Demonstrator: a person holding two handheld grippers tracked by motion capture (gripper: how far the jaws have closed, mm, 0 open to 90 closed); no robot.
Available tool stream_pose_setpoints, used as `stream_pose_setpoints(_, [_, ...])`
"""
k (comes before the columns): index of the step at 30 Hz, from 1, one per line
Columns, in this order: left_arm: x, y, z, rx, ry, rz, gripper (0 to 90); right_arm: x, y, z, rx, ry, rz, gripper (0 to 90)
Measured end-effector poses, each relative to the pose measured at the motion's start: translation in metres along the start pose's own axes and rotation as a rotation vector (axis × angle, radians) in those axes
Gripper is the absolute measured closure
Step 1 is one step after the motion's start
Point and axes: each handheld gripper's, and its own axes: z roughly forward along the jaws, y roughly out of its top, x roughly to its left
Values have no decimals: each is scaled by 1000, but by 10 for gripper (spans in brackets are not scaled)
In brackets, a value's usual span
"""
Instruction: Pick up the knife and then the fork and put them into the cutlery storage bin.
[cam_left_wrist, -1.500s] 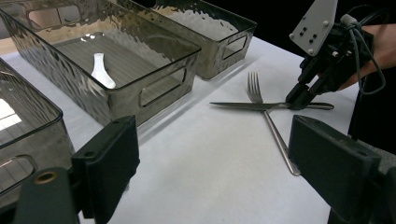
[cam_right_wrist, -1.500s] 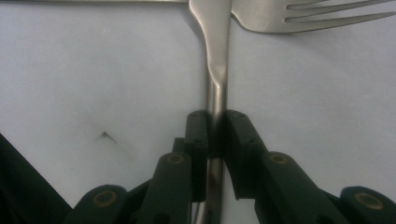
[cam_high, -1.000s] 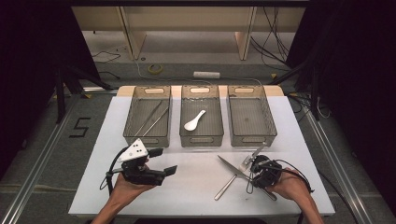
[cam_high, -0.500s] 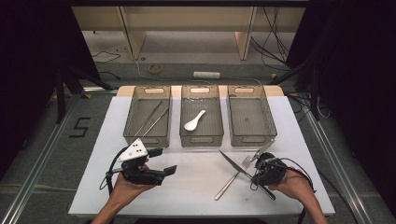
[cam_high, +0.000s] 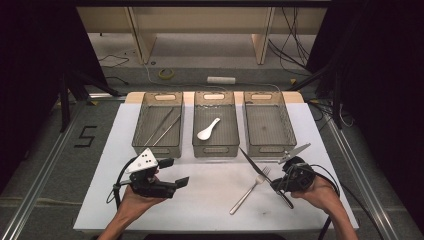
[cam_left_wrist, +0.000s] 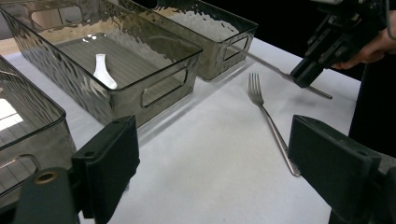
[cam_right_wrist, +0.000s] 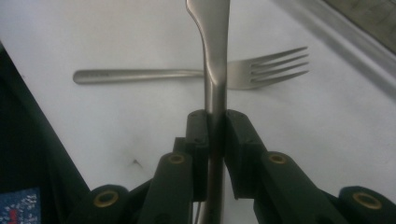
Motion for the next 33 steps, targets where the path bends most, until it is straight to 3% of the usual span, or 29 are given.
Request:
stream_pose_setpoints(14, [1, 1, -1, -7, 3, -3, 161, -39, 14, -32, -243, 44, 131, 810])
stream_pose_setpoints(25, [0, 1, 0, -8, -2, -4, 162, -66, 53, -48, -323, 34, 200, 809])
stream_pose_setpoints(33, [0, 1, -1, -12, -6, -3, 162, -95, 82, -57, -357, 25, 290, 810])
